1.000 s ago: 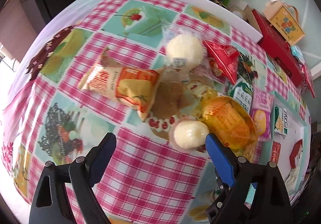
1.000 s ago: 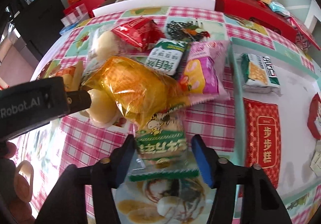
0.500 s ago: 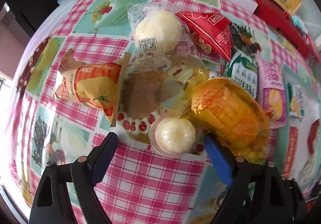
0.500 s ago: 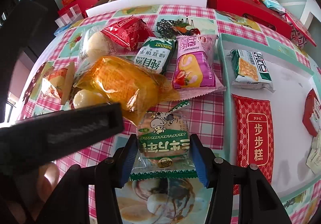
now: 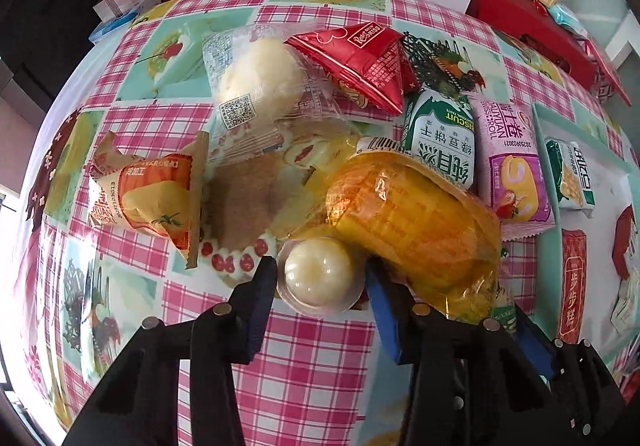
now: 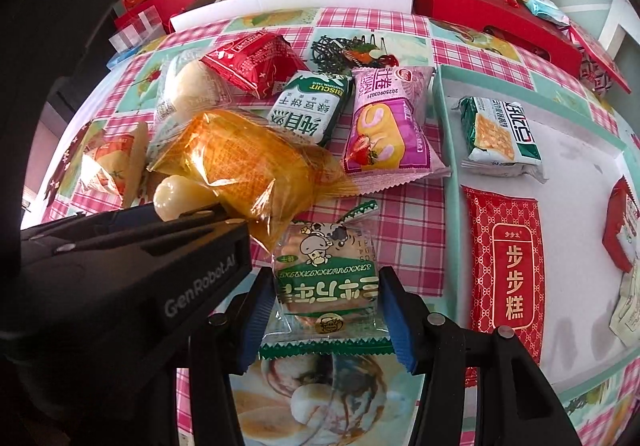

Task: Organize snacks
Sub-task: 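Grasp green cartoon-printed packet with right tool while left tool grasps white bun cup, then carry both held snacks into the teal-rimmed tray and open both tools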

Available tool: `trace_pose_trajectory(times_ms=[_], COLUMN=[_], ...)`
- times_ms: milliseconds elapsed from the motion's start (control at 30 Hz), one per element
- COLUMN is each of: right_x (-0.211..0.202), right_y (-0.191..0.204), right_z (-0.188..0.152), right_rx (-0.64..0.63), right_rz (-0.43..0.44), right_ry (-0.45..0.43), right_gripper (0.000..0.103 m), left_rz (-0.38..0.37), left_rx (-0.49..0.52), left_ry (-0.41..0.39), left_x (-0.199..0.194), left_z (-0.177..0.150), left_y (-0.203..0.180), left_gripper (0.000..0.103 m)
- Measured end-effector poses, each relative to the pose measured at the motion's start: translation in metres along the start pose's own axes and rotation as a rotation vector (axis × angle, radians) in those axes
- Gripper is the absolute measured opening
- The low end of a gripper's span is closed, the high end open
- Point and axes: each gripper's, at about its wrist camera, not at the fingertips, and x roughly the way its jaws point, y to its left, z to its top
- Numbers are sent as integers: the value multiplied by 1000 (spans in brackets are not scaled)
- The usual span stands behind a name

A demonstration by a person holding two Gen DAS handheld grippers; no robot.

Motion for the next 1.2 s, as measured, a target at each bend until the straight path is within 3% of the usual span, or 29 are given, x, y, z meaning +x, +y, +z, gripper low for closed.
trace_pose_trajectory(times_ms=[300, 767, 1200], right_x=[-3, -27, -71], right_y=[2, -1, -15], right_z=[-3, -7, -13], right_rx=[-15, 10, 33], right_rz=[0, 66, 90], right_ry=[-3, -20, -109], right_gripper=[53, 53, 53], left_rz=[-32, -55, -67], left_rx=[-60, -111, -142], left_ry=[-3, -80, -181], left_x=[-9, -53, -88], left_z=[-5, -15, -23], left_y=[26, 59, 74], left_gripper=[46, 46, 46])
